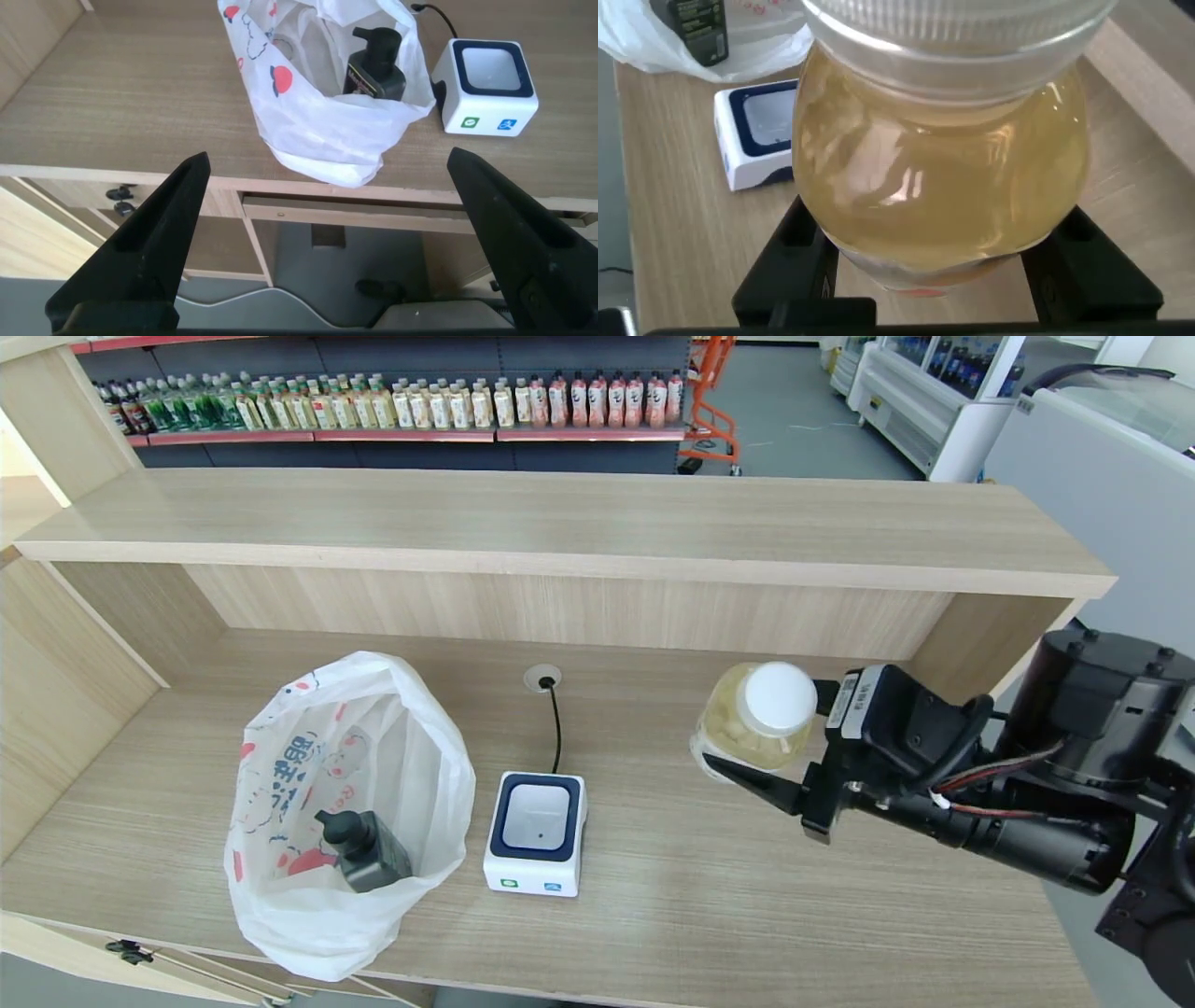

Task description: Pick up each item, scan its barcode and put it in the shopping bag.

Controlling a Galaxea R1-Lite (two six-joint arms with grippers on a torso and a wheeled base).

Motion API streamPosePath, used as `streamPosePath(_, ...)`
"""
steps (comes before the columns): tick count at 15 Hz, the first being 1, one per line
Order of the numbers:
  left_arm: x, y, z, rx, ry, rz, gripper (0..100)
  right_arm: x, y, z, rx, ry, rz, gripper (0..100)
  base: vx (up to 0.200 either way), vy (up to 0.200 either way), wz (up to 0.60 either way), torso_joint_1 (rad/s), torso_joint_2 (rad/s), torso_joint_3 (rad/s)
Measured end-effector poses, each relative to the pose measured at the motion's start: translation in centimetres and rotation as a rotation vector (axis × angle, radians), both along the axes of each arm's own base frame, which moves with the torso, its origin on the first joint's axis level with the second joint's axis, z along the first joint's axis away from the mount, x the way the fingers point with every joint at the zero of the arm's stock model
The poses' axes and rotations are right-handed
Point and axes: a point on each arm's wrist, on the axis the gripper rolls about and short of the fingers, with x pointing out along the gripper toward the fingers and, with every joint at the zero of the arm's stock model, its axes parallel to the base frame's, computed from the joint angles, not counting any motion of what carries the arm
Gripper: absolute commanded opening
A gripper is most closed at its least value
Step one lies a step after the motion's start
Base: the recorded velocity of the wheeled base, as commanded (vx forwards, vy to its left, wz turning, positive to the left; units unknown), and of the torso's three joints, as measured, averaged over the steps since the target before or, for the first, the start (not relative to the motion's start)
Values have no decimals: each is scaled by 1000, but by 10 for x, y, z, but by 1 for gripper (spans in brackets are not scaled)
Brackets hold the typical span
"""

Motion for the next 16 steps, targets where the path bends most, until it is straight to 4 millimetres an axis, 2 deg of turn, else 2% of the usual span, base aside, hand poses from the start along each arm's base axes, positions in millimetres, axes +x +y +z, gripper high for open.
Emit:
streamPosePath(3, 0, 0, 0, 0, 0, 0, 100, 15, 27, 16, -90, -230, 40, 0, 0, 0, 0, 0, 0, 0)
streamPosePath(6, 0, 0, 0, 0, 0, 0, 100, 26, 46, 10, -207, -379, 62, 0, 0, 0, 0, 0, 0, 0)
streamPosePath(11, 0, 0, 0, 3, 0, 0, 100, 22, 68, -5, -283, -442, 121, 0, 0, 0, 0, 0, 0, 0)
streamPosePath(16, 0, 0, 0, 1, 0, 0, 100, 7, 90, -10, -274, -447, 186, 0, 0, 200, 0, 2, 4, 2)
